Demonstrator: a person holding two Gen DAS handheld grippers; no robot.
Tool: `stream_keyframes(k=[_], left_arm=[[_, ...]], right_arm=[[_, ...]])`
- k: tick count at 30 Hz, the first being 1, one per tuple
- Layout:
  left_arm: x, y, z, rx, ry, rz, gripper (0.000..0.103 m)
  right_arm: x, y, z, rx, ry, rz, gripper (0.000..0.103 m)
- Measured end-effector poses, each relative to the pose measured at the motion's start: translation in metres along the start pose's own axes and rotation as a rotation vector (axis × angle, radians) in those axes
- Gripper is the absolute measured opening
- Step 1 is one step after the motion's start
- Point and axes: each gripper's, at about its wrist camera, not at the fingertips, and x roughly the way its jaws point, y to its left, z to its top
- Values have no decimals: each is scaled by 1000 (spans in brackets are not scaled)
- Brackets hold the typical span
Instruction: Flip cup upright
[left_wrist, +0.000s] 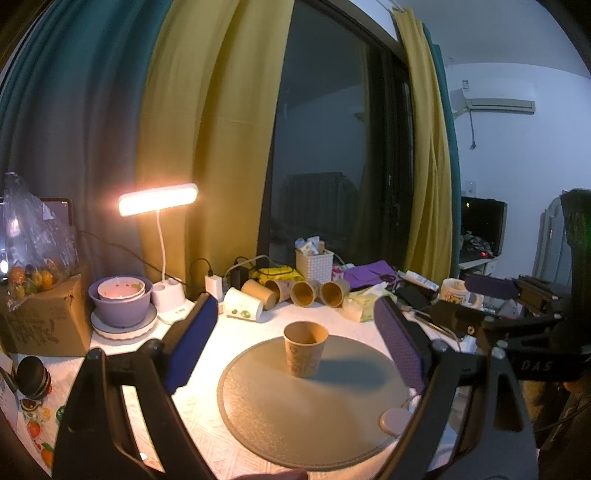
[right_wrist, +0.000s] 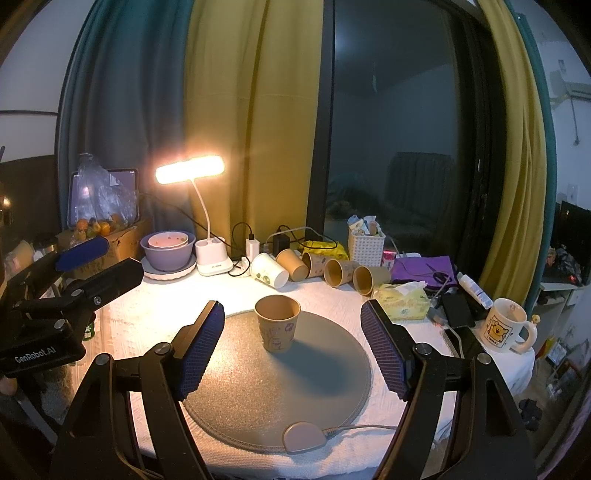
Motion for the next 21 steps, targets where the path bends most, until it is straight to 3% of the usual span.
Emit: stream_keyframes(k=[21], left_arm=[[1, -8, -7, -4, 9, -7, 88]], right_arm=[[1, 0, -1, 2, 7, 0, 79]])
